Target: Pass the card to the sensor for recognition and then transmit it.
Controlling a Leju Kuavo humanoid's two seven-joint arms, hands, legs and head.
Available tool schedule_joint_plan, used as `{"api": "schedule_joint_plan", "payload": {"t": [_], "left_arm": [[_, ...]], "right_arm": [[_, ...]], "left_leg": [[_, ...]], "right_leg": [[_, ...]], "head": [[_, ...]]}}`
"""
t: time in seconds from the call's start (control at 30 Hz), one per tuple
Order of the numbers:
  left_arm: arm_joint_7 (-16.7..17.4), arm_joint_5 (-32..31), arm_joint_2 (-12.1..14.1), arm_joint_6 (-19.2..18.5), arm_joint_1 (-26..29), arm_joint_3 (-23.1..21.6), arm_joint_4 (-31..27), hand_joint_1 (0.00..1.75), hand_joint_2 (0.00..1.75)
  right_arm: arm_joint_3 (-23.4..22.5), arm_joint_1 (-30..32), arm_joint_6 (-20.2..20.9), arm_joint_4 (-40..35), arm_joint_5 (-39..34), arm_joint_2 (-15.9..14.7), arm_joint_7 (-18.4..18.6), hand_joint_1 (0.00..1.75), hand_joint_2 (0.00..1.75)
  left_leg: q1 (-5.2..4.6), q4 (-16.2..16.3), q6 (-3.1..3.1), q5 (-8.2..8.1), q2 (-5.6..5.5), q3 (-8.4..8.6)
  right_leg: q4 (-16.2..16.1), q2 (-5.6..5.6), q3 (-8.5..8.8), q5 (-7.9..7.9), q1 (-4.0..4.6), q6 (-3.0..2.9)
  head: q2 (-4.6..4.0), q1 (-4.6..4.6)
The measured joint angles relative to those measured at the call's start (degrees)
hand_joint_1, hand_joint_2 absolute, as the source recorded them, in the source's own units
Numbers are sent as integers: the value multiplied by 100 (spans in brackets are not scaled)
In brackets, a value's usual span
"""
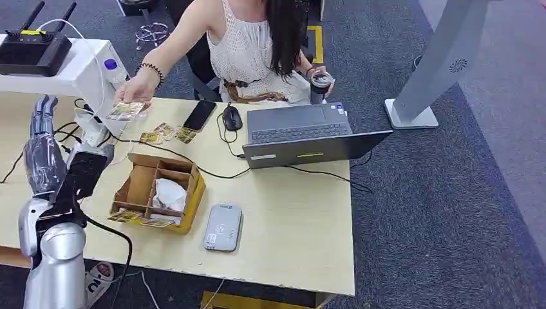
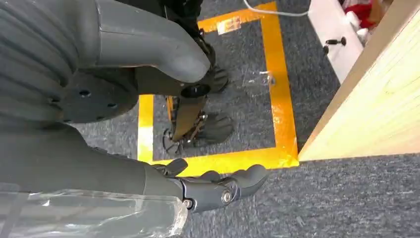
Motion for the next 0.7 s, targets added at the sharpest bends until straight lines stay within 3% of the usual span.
{"api": "schedule_joint_plan", "payload": {"t": [0.2,0.23,0.7], "left_arm": [[398,-880,321,271,-463,-438,392,5,175],[474,-1045,372,321,-531,-509,470,175,175],[1432,-3134,1072,1087,-1265,-1347,1400,175,175]], "right_arm": [[98,-55,13,0,74,7,46,0,175],[109,-61,13,0,92,7,61,0,175],[376,-125,-247,0,416,111,-15,0,175]], "left_leg": [[0,0,0,1,4,1],[0,0,0,1,4,1],[1,-1,-3,4,3,0]], "right_leg": [[0,4,0,2,0,-2],[1,3,1,2,0,-2],[3,4,-1,2,1,-2]], "head": [[0,-7],[0,-7],[0,-7]]}}
